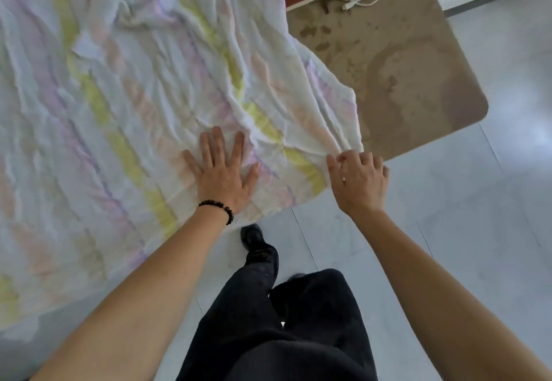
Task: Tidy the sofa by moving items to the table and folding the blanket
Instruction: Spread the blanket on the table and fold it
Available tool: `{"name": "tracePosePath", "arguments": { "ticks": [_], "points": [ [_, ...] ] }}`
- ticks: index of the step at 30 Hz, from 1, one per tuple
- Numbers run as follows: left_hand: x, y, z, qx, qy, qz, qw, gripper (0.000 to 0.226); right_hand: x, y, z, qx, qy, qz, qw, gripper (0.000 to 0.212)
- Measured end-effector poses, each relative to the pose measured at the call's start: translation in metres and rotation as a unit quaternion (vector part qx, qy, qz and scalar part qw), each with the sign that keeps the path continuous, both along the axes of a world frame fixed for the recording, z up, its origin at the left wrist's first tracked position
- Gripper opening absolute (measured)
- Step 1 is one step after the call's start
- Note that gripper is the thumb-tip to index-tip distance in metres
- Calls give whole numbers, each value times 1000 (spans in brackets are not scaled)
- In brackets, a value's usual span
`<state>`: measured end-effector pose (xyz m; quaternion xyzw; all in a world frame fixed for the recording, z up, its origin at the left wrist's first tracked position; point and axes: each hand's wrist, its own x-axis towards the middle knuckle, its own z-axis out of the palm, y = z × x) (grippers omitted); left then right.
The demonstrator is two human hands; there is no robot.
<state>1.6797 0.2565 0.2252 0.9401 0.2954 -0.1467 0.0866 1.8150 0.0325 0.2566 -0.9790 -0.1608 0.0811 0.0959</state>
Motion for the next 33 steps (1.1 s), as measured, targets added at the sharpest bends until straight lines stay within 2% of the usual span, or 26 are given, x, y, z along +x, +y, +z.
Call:
{"name": "tracePosePath", "arguments": {
  "ticks": [3,6,11,14,18,22,26,28,30,33],
  "points": [
    [1,1,4,-5,13,-12,1000,77,33,19,9,78,39,-55,995,39],
    [5,0,6,-7,27,-11,1000,78,66,36,9,98,28,-23,995,47],
    [8,0,7,-2,58,-4,998,79,105,57,3,62,94,18,993,58],
    [11,-2,7,4,85,16,996,80,126,58,5,53,127,54,989,48],
    [26,-15,15,-6,122,92,988,80,151,46,13,60,291,103,949,29],
    [63,-67,37,-7,27,244,969,67,181,16,23,33,432,188,881,38],
    [108,-138,51,-1,-57,304,951,56,215,-25,24,18,418,206,885,30],
    [128,-166,53,-56,-19,298,953,49,228,-37,21,-52,397,232,887,27],
    [139,-189,49,-120,57,292,947,54,235,-42,22,-105,379,266,880,32],
    [145,-210,48,-138,100,315,934,65,237,-45,27,-108,374,314,866,40]
  ]
}}
